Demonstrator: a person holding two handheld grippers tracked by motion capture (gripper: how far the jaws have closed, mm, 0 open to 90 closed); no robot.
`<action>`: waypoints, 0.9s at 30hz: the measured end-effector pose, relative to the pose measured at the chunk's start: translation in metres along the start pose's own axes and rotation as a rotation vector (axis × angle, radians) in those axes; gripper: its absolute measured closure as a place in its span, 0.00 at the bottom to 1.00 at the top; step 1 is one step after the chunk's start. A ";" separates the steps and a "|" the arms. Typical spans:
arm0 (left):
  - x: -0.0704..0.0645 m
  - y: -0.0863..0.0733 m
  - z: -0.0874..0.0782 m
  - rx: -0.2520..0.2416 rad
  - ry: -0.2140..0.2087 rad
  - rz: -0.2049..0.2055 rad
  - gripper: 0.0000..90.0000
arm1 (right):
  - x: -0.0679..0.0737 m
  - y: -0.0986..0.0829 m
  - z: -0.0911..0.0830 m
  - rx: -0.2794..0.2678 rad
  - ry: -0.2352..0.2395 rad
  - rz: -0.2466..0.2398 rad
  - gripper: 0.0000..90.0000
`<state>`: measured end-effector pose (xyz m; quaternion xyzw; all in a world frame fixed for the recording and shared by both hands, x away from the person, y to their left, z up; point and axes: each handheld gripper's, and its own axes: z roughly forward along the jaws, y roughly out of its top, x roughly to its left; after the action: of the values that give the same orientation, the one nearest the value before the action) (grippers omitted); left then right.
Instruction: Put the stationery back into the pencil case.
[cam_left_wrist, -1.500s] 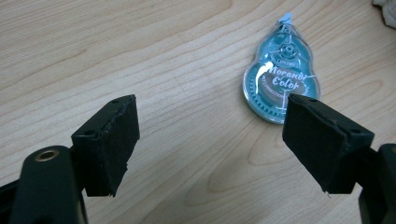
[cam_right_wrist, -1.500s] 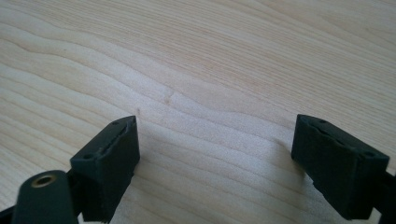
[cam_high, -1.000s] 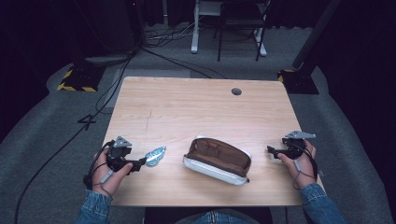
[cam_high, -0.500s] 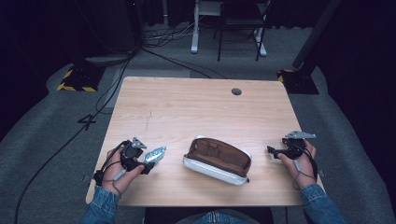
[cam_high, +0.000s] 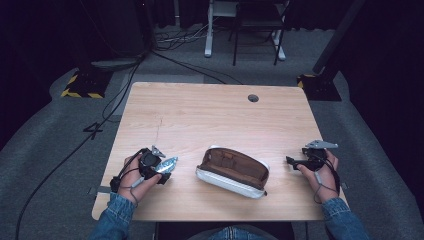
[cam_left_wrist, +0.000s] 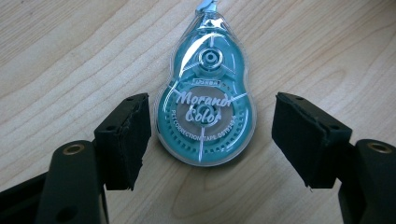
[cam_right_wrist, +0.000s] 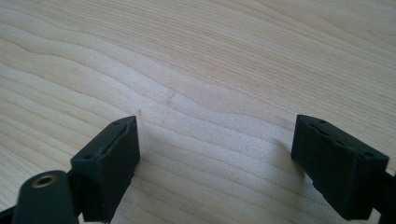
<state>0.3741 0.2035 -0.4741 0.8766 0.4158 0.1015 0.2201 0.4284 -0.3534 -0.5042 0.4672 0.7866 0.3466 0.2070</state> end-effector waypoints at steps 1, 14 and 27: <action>0.000 0.000 0.002 0.002 0.001 -0.001 0.32 | 0.000 0.000 0.000 0.000 0.000 0.000 0.17; 0.001 0.004 0.005 0.017 -0.003 -0.012 0.42 | 0.000 0.000 0.000 -0.001 0.002 -0.003 0.17; 0.000 0.005 0.005 0.023 -0.007 -0.009 0.43 | 0.000 0.000 0.000 0.001 0.006 -0.003 0.17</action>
<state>0.3794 0.1997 -0.4763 0.8775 0.4202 0.0926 0.2120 0.4280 -0.3532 -0.5041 0.4653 0.7879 0.3474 0.2049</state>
